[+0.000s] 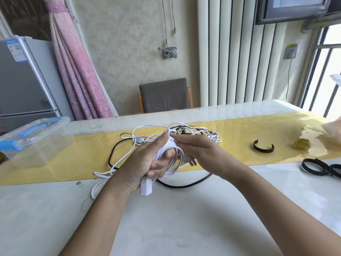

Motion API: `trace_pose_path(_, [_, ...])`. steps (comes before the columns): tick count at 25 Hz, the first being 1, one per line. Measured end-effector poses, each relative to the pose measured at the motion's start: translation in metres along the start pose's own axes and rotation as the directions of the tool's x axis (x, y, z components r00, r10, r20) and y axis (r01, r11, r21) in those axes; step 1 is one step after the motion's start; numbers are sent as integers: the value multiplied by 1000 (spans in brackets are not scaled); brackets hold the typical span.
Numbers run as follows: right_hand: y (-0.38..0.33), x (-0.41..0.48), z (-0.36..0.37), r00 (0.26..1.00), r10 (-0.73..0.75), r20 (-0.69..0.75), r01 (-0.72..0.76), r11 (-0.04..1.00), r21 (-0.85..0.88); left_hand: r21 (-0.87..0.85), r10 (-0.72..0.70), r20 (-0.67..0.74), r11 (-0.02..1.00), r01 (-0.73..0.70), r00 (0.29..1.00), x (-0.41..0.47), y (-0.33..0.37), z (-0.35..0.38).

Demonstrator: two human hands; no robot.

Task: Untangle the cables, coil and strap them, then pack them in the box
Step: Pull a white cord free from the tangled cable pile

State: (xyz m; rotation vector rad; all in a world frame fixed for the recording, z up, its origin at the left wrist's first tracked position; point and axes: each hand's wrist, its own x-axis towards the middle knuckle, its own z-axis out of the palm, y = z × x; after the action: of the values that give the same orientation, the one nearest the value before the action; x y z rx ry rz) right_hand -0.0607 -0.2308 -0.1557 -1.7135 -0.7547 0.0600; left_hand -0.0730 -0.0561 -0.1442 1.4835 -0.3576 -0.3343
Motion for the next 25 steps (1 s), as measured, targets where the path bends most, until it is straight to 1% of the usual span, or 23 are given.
trace_pose_path(2, [-3, -1, 3, 997, 31, 76, -43, 986, 158, -32, 1, 10, 999, -1, 1000, -2, 3, -3])
trace_pose_path(3, [-5, -2, 4, 996, 21, 83, -35, 986, 165, -42, 1, 4, 999, -1, 1000, -4, 5, -3])
trace_pose_path(4, [-6, -2, 6, 998, -1, 64, -6, 994, 112, -52, 1, -15, 999, -2, 1000, -5, 6, -2])
trace_pose_path(5, [-4, -1, 10, 999, -23, 34, 23, 999, 22, -65, -4, -44, 998, 1, 999, -5, 7, 0])
trace_pose_path(7, [0, 1, 15, 998, -35, -48, 29, 992, -120, -99, 6, -109, 995, -16, 994, -2, 5, 5])
trace_pose_path(8, [3, 2, 17, 996, -45, -80, 33, 989, -145, -114, 23, -130, 993, -37, 991, 0, 3, 7])
trace_pose_path(10, [6, 2, 21, 987, -73, -146, 52, 988, -143, -102, 92, -155, 989, -109, 984, 6, -4, 9])
trace_pose_path(12, [4, 4, 19, 959, -81, -273, 50, 992, -118, -22, 201, -162, 978, -207, 966, 14, -15, 7])
trace_pose_path(14, [-1, 5, 10, 899, -60, -434, 5, 992, -128, 57, 284, -191, 959, -278, 940, 20, -24, 12])
trace_pose_path(15, [-1, 6, 4, 889, -38, -456, -21, 992, -124, 75, 315, -206, 949, -307, 926, 22, -28, 17])
trace_pose_path(17, [-3, 3, -10, 923, 46, -383, -98, 988, -116, 121, 371, -243, 928, -351, 896, 25, -34, 28])
trace_pose_path(20, [-10, -5, -27, 958, 210, -193, -231, 969, -92, 359, 484, -266, 852, -380, 833, 24, -36, 35])
trace_pose_path(22, [-17, -12, -42, 964, 244, -105, -252, 965, -71, 479, 522, -220, 794, -375, 824, 23, -35, 33])
trace_pose_path(23, [-19, -15, -51, 962, 245, -120, -255, 964, -71, 513, 526, -197, 774, -371, 827, 22, -35, 31])
trace_pose_path(24, [-18, -17, -60, 949, 242, -202, -267, 958, -108, 557, 537, -189, 748, -361, 822, 23, -35, 27])
trace_pose_path(25, [-13, -19, -71, 907, 234, -350, -316, 927, -200, 593, 550, -181, 723, -356, 815, 23, -36, 23])
